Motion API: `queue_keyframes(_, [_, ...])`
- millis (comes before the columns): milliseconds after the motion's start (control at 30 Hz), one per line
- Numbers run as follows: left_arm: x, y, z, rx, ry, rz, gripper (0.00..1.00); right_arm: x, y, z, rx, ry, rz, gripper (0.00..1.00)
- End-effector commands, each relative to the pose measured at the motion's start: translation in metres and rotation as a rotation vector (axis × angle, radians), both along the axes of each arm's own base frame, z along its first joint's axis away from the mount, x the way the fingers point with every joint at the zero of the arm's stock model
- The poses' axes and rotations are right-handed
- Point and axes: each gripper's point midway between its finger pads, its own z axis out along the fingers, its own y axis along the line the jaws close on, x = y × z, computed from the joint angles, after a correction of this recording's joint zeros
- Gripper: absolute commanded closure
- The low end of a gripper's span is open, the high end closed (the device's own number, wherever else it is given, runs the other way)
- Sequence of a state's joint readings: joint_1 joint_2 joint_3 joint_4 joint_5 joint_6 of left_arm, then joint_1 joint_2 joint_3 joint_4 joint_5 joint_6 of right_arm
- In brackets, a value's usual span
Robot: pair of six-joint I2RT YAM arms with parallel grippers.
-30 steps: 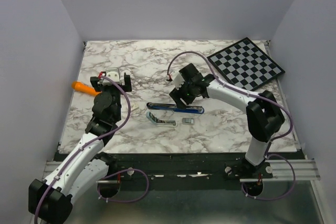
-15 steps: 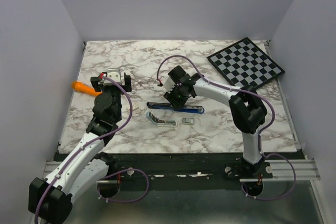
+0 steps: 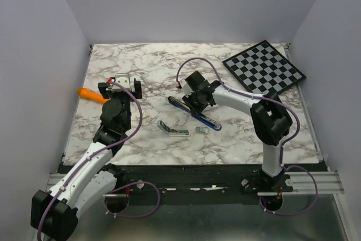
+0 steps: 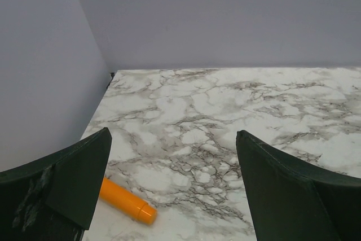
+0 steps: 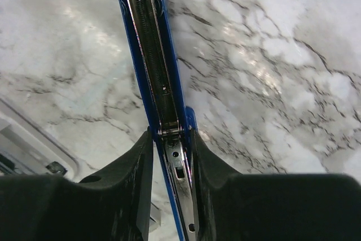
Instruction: Load the staples into the stapler
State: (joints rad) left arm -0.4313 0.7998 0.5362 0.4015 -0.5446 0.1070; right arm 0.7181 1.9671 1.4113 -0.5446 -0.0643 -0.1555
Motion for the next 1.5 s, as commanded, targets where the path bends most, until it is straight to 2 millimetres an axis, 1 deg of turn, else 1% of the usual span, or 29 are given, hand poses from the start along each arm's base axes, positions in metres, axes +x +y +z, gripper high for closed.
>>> queue_keyframes(0, [0.002, -0.003, 0.002, -0.023, -0.006, -0.019, 0.01, 0.017, -0.059, -0.014, -0.142, -0.038, -0.253, 0.82])
queue_keyframes(67, [0.002, -0.004, 0.001, -0.024, 0.000, -0.021, 0.01, 0.018, -0.073, -0.018, -0.158, -0.032, -0.351, 0.82])
queue_keyframes(100, [0.002, -0.004, 0.001, -0.025, -0.001, -0.023, 0.01, 0.024, -0.085, -0.015, -0.168, -0.050, -0.407, 0.83])
queue_keyframes(167, [0.003, -0.005, 0.000, -0.027, 0.003, -0.025, 0.01, 0.022, -0.100, -0.017, -0.178, -0.043, -0.509, 0.82])
queue_keyframes(200, [0.003, -0.005, -0.001, -0.027, 0.004, -0.027, 0.01, 0.024, -0.110, -0.016, -0.186, -0.052, -0.558, 0.82])
queue_keyframes(233, [0.003, -0.006, 0.000, -0.028, 0.004, -0.031, 0.01, 0.024, -0.116, -0.013, -0.184, -0.056, -0.598, 0.82])
queue_keyframes(300, [0.004, -0.007, -0.002, -0.028, 0.009, -0.033, 0.01, 0.020, -0.128, -0.016, -0.175, -0.032, -0.688, 0.82])
queue_keyframes(333, [0.004, -0.008, -0.002, -0.029, 0.010, -0.036, 0.01, 0.018, -0.131, -0.014, -0.162, -0.030, -0.719, 0.82])
queue_keyframes(367, [0.005, -0.008, -0.002, -0.028, 0.013, -0.039, 0.01, 0.012, -0.135, -0.018, -0.159, -0.010, -0.762, 0.82])
queue_keyframes(467, [0.005, -0.010, -0.003, -0.034, 0.016, -0.046, 0.01, 0.004, -0.137, -0.020, -0.142, 0.012, -0.820, 0.81])
queue_keyframes(500, [0.005, -0.010, -0.003, -0.036, 0.015, -0.048, 0.01, -0.001, -0.141, -0.024, -0.152, 0.021, -0.835, 0.81])
queue_keyframes(633, [0.006, -0.012, -0.004, -0.034, 0.020, -0.054, 0.01, -0.007, -0.145, -0.025, -0.151, 0.024, -0.864, 0.78])
queue_keyframes(667, [0.006, -0.012, -0.004, -0.038, 0.018, -0.054, 0.01, -0.006, -0.144, -0.022, -0.145, 0.021, -0.850, 0.74])
queue_keyframes(733, [0.006, -0.013, -0.003, -0.040, 0.018, -0.064, 0.01, -0.004, -0.139, -0.010, -0.106, 0.006, -0.827, 0.64])
queue_keyframes(767, [0.005, -0.014, -0.002, -0.042, 0.015, -0.066, 0.01, -0.002, -0.137, -0.005, -0.095, -0.007, -0.799, 0.55])
queue_keyframes(800, [0.006, -0.014, -0.004, -0.043, 0.019, -0.069, 0.01, 0.000, -0.135, 0.006, -0.077, -0.035, -0.786, 0.52])
queue_keyframes(867, [0.005, -0.014, -0.002, -0.044, 0.016, -0.071, 0.01, 0.004, -0.130, 0.019, -0.070, -0.072, -0.725, 0.43])
queue_keyframes(933, [0.005, -0.014, -0.002, -0.047, 0.016, -0.071, 0.01, 0.001, -0.116, 0.032, -0.052, -0.107, -0.653, 0.38])
queue_keyframes(967, [0.005, -0.014, -0.003, -0.047, 0.016, -0.071, 0.01, 0.002, -0.108, 0.037, -0.042, -0.123, -0.589, 0.35])
queue_keyframes(1033, [0.005, -0.015, -0.003, -0.046, 0.017, -0.072, 0.01, -0.010, -0.078, 0.045, 0.019, -0.120, -0.442, 0.33])
queue_keyframes(1067, [0.005, -0.015, -0.003, -0.046, 0.018, -0.072, 0.01, -0.011, -0.067, 0.047, 0.024, -0.150, -0.345, 0.32])
queue_keyframes(1100, [0.004, -0.014, -0.001, -0.048, 0.013, -0.071, 0.01, -0.022, -0.048, 0.047, 0.030, -0.160, -0.253, 0.31])
queue_keyframes(1133, [0.004, -0.014, -0.002, -0.047, 0.016, -0.069, 0.01, -0.030, -0.035, 0.047, 0.050, -0.150, -0.188, 0.30])
queue_keyframes(1167, [0.004, -0.013, -0.001, -0.049, 0.013, -0.068, 0.01, -0.035, -0.023, 0.047, 0.048, -0.170, -0.076, 0.30])
queue_keyframes(1233, [0.004, -0.013, -0.001, -0.051, 0.011, -0.068, 0.01, -0.052, 0.003, 0.045, 0.090, -0.142, 0.038, 0.29])
queue_keyframes(1267, [0.003, -0.013, -0.001, -0.049, 0.012, -0.068, 0.01, -0.058, 0.012, 0.041, 0.104, -0.120, 0.078, 0.29])
queue_keyframes(1333, [0.003, -0.013, 0.001, -0.051, 0.007, -0.068, 0.01, -0.071, 0.034, 0.045, 0.144, -0.096, 0.153, 0.28])
queue_keyframes(1400, [0.002, -0.013, 0.001, -0.052, 0.006, -0.068, 0.01, -0.079, 0.047, 0.039, 0.149, -0.081, 0.201, 0.28])
queue_keyframes(1467, [0.002, -0.012, 0.002, -0.053, 0.002, -0.068, 0.01, -0.083, 0.059, 0.039, 0.174, -0.065, 0.237, 0.28])
